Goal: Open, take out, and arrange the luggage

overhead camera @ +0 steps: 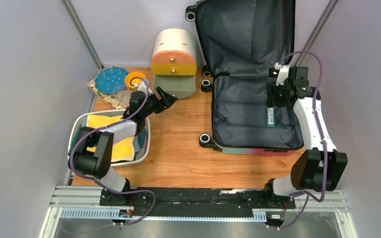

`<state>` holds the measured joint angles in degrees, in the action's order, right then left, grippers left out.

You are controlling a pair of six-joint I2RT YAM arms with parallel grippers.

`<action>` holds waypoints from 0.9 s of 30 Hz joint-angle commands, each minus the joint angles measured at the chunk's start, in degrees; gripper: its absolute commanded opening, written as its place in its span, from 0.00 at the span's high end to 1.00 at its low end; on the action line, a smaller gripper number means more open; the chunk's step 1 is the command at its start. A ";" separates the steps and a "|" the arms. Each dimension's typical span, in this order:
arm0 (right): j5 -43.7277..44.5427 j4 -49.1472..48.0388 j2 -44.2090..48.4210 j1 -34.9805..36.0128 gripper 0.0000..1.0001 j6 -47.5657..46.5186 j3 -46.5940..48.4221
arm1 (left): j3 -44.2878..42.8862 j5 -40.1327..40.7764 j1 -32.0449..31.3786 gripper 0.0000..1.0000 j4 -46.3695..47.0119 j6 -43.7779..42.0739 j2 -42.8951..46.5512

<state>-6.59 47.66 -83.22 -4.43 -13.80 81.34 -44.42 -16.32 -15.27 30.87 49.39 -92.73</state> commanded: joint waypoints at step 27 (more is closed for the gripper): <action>10.80 -25.16 -18.30 -2.16 0.44 3.25 -13.49 | 9.88 -4.52 -0.29 0.14 -13.56 -35.06 31.38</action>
<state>-0.80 24.71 -99.66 -5.85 -10.50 66.76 -34.87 -22.02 -15.40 17.41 16.53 -63.13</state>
